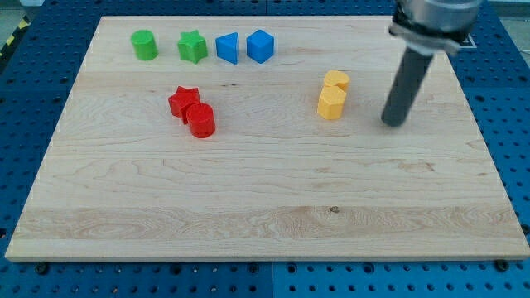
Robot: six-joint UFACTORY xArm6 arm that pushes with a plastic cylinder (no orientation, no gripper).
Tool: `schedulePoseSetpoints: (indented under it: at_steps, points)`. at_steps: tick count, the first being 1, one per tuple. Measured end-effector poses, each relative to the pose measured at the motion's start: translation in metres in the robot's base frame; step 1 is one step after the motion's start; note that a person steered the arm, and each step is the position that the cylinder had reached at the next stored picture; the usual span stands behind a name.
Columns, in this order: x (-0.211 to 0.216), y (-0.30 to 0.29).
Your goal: Slightly move the yellow blocks towards up
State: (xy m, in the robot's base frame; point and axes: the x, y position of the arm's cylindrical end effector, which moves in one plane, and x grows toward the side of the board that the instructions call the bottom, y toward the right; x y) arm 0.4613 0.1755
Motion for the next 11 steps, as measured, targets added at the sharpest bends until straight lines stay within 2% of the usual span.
schedulePoseSetpoints:
  at_steps: [1,2,3,6,11]
  points:
    - [0.036,-0.023]
    - [0.039,-0.052]
    - [0.039,-0.052]
    - [0.005,-0.080]
    - [-0.079,-0.082]
